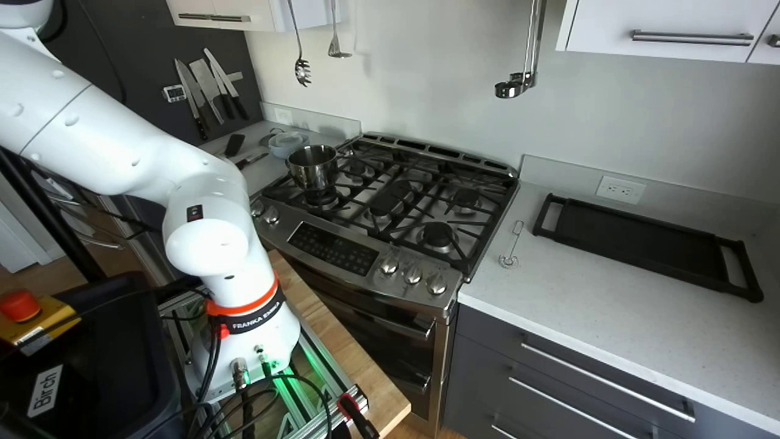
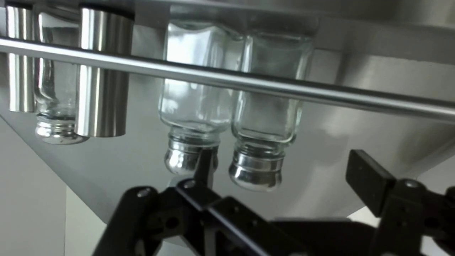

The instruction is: Remove the container on the left side of the rack at the top and move it to the right

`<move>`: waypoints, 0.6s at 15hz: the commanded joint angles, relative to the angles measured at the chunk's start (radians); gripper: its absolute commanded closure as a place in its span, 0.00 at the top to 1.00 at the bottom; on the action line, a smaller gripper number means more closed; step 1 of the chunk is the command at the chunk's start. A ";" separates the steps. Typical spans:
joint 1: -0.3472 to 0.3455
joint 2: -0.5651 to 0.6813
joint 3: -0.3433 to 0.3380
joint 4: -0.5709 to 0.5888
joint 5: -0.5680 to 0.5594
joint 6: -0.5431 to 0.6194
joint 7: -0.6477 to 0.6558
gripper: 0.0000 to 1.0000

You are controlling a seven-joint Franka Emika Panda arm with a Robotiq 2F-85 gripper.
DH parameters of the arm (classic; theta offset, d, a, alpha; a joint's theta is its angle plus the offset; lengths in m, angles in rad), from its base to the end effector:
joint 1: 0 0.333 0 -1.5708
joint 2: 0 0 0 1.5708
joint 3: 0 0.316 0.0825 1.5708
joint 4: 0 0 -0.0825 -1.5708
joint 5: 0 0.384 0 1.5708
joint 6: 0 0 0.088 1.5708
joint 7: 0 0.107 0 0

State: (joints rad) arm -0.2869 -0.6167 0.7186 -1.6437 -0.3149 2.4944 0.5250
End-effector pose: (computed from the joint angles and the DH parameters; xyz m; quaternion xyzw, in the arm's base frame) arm 0.2695 0.3405 0.8961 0.7414 0.0869 0.6649 0.0248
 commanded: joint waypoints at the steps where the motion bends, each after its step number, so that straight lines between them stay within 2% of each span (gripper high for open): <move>1: -0.020 0.014 0.014 0.014 -0.013 0.019 0.027 0.90; 5: -0.025 0.019 0.019 0.015 -0.014 0.023 0.034 0.53; 6: -0.026 0.020 0.020 0.015 -0.014 0.024 0.034 0.51; 7: -0.028 0.020 0.021 0.016 -0.014 0.026 0.035 0.55; 8: -0.031 0.020 0.023 0.015 -0.014 0.029 0.038 0.75; 9: -0.034 0.020 0.024 0.015 -0.015 0.032 0.039 0.80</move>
State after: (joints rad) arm -0.3039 -0.6080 0.7286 -1.6405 -0.3149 2.5068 0.5379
